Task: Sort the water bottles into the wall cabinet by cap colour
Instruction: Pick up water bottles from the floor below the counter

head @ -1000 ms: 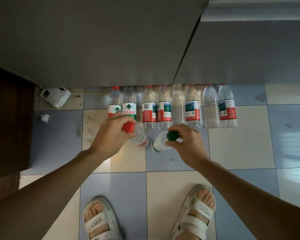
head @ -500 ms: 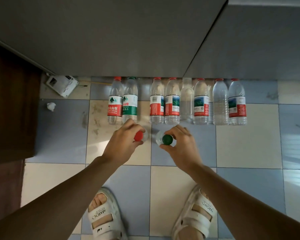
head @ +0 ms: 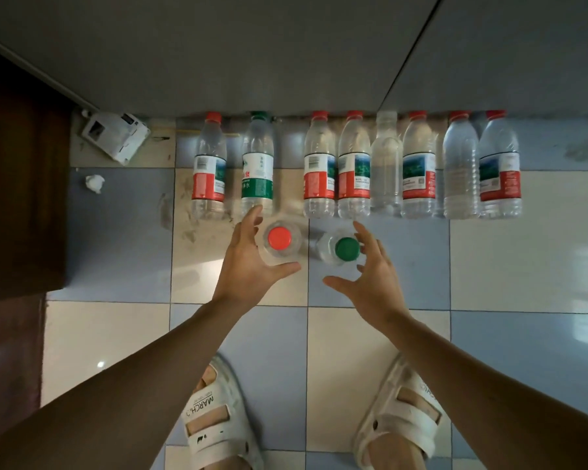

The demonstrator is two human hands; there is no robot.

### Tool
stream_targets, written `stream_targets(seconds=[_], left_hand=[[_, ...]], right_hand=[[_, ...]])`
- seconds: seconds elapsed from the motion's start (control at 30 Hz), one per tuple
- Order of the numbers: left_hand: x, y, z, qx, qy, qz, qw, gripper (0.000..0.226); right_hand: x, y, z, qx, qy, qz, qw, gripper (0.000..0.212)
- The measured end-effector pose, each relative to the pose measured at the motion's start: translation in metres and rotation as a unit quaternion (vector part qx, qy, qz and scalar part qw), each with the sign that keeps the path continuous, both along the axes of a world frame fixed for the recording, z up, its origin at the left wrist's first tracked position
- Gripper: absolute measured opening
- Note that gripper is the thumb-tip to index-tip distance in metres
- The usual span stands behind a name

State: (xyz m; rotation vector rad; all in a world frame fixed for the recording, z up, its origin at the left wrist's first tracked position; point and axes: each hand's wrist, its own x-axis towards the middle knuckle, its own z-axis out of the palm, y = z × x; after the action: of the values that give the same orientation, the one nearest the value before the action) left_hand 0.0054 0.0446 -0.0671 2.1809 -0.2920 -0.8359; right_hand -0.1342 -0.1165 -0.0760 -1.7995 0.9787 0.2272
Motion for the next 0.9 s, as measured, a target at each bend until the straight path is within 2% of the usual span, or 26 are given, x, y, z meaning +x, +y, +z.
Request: stream_targets(seconds=[0.27, 0.5, 0.7, 0.9], left_hand=[[-0.008, -0.007, -0.045, -0.071, -0.04, 0.048, 0.996, 0.068], [-0.016, 0.003, -0.04, -0.058, -0.008, 0.101, 0.993, 0.057], [0.004, 0.005, 0.016, -0.059, 0.021, 0.113, 0.992, 0.065], [0.039, -0.003, 0.123, -0.079, 0.024, 0.106, 0.991, 0.062]], right_hand=[[0.019, -0.002, -0.045, 0.028, -0.053, -0.023, 0.998, 0.077], [0.006, 0.005, -0.032, 0.063, -0.048, -0.082, 0.994, 0.066], [0.007, -0.005, 0.02, 0.054, -0.048, -0.068, 0.995, 0.071], [0.045, -0.028, 0.12, 0.059, -0.085, -0.046, 0.994, 0.075]])
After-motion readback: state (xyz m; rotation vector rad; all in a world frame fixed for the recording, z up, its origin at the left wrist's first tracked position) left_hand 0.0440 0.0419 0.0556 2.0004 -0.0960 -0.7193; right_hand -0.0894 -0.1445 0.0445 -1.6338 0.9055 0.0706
